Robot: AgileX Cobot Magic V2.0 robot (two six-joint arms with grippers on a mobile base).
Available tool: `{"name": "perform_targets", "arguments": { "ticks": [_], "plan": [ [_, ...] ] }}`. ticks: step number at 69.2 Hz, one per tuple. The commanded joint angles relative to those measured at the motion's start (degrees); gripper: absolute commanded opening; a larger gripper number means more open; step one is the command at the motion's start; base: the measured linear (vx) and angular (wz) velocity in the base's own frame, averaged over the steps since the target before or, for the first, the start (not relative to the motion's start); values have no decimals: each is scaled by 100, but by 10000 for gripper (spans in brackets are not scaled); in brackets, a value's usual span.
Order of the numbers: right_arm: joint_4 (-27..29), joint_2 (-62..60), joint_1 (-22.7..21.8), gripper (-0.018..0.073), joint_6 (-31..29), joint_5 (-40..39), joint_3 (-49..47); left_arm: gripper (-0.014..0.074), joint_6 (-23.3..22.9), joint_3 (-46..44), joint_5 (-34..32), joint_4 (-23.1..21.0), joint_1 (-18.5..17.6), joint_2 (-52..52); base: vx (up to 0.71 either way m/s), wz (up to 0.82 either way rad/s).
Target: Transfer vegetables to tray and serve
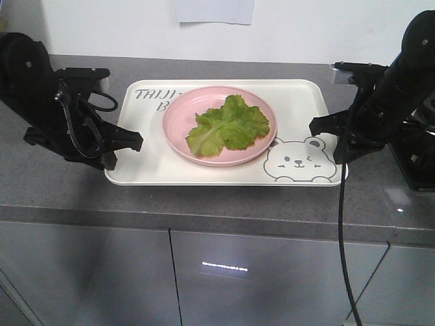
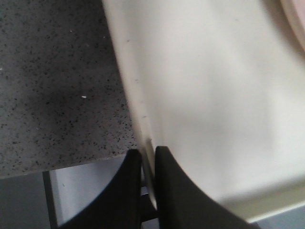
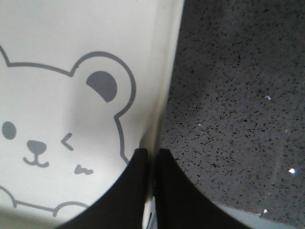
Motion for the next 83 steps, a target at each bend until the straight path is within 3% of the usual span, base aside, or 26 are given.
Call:
{"name": "perform_targets", "arguments": {
  "ticks": [1,83],
  "plan": [
    [645,-349,97,-4,-222,-277,-201,-6,191,-241,-402,-643,-159,-328,0,0],
    [645,-349,97,-4,-222,-277,-201,-6,191,-241,-402,-643,-159,-328,0,0]
  ]
}}
